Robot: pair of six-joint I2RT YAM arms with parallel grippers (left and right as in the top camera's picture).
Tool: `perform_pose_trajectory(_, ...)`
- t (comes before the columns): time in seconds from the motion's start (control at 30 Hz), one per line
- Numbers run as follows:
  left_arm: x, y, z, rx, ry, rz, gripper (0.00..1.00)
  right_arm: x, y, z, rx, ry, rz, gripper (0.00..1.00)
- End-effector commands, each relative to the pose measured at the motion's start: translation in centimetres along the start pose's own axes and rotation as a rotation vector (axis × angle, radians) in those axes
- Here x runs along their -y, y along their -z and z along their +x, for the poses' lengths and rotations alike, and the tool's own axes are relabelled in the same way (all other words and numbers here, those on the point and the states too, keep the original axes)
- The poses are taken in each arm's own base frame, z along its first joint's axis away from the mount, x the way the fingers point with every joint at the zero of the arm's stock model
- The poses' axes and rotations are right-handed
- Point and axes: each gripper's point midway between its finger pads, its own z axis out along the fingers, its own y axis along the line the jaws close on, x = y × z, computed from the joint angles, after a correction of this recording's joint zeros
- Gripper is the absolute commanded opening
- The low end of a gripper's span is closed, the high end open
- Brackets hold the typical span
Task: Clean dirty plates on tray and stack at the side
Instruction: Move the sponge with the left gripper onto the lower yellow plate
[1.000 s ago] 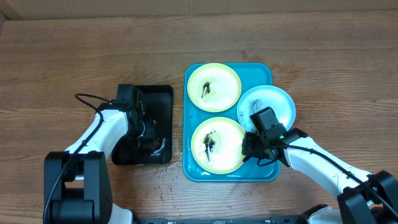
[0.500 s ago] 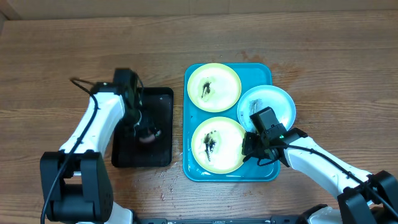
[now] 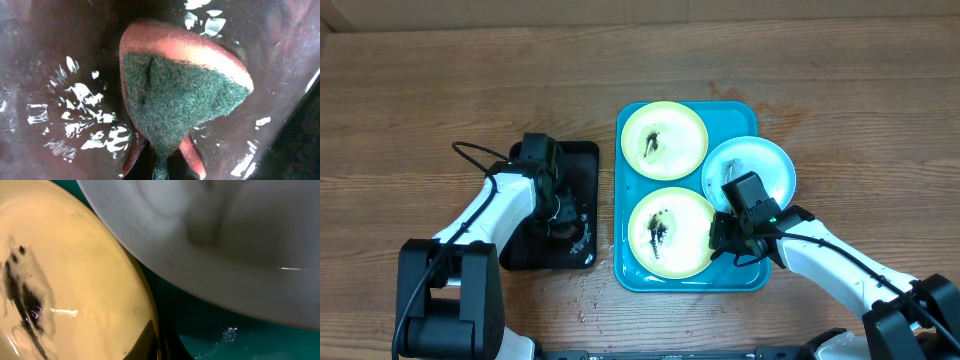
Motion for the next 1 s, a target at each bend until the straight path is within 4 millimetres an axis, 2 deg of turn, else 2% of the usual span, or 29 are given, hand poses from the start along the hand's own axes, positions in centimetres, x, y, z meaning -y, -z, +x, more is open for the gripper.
perform_pose_trajectory(0.0,-0.1,-0.9,0.9,-0.041,-0.026,-0.002,0.04,-0.2,0.2,-0.9,0.03,-0.007,0.009,0.04)
perform_pose_trajectory(0.13,0.4,1.3,-0.2,-0.048,-0.038,-0.004,0.04,-0.2,0.2,-0.9,0.029,-0.007,0.009,0.04)
perform_pose_trajectory(0.17,0.9,3.3,-1.0,-0.051,-0.038,-0.001,0.04,-0.2,0.2,-0.9,0.03,-0.007,0.009,0.04)
perform_pose_trajectory(0.23,1.8,5.6,-1.9,-0.049,-0.043,0.027,0.04,-0.2,0.2,-0.9,0.03,-0.007,0.009,0.04)
perform_pose_trajectory(0.37,4.7,9.5,-3.0,-0.031,-0.069,0.125,0.04,-0.2,0.2,-0.9,0.029,-0.007,0.009,0.04)
perform_pose_trajectory(0.47,7.7,10.5,-2.9,-0.023,-0.118,0.21,0.04,-0.2,0.2,-0.9,0.03,-0.007,0.009,0.04)
perform_pose_trajectory(0.6,12.1,9.3,-0.8,-0.051,-0.171,0.282,0.04,-0.2,0.2,-0.9,0.03,-0.007,0.009,0.04)
perform_pose_trajectory(0.77,17.6,6.2,2.9,-0.089,-0.206,0.336,0.04,-0.2,0.2,-0.9,0.03,-0.007,0.009,0.05)
perform_pose_trajectory(0.8,19.6,4.8,4.1,-0.095,-0.217,0.343,0.04,-0.2,0.2,-0.9,0.03,-0.007,0.009,0.05)
perform_pose_trajectory(0.9,22.2,2.7,5.6,-0.11,-0.243,0.347,0.04,-0.2,0.2,-0.9,0.03,-0.007,0.009,0.05)
perform_pose_trajectory(0.97,22.6,0.9,6.6,-0.149,-0.213,0.315,0.04,-0.2,0.2,-0.9,0.03,-0.007,0.008,0.05)
